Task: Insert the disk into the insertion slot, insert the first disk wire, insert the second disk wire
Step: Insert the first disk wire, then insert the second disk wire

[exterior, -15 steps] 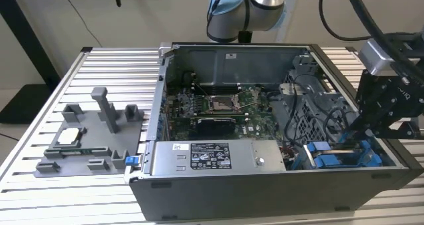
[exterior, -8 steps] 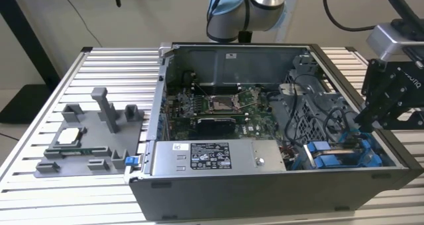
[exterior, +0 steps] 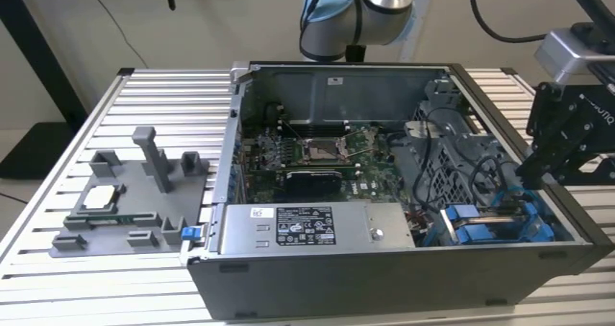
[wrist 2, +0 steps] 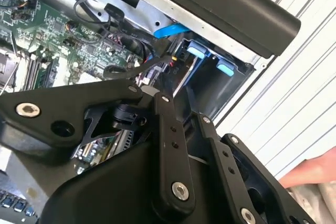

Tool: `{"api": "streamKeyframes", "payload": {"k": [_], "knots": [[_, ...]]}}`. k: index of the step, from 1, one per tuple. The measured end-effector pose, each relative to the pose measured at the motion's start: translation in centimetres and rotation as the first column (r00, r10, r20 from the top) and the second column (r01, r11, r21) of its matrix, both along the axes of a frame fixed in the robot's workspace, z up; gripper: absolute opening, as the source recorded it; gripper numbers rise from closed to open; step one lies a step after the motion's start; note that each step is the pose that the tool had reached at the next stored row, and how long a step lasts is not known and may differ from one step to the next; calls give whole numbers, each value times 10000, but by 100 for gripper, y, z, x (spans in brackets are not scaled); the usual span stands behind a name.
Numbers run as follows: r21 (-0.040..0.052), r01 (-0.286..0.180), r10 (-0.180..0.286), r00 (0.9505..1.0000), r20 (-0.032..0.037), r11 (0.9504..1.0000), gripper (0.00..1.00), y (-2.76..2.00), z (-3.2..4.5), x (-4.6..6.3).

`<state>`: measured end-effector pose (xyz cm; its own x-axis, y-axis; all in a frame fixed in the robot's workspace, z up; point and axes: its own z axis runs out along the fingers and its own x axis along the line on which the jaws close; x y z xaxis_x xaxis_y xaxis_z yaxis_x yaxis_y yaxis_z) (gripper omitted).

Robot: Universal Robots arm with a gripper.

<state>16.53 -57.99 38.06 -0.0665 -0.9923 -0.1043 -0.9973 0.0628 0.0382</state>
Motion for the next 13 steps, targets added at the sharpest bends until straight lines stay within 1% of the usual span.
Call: {"api": "streamKeyframes", "payload": {"k": [5,8,10,13], "knots": [[2,2,-2,10000,-9,10000,100,3,-1,110],[-2,2,-2,10000,-34,10000,100,19,-1,171],[-14,2,-2,10000,-79,10000,100,47,-1,198],[-36,2,-3,9998,-193,10000,100,99,-1,228]]}}
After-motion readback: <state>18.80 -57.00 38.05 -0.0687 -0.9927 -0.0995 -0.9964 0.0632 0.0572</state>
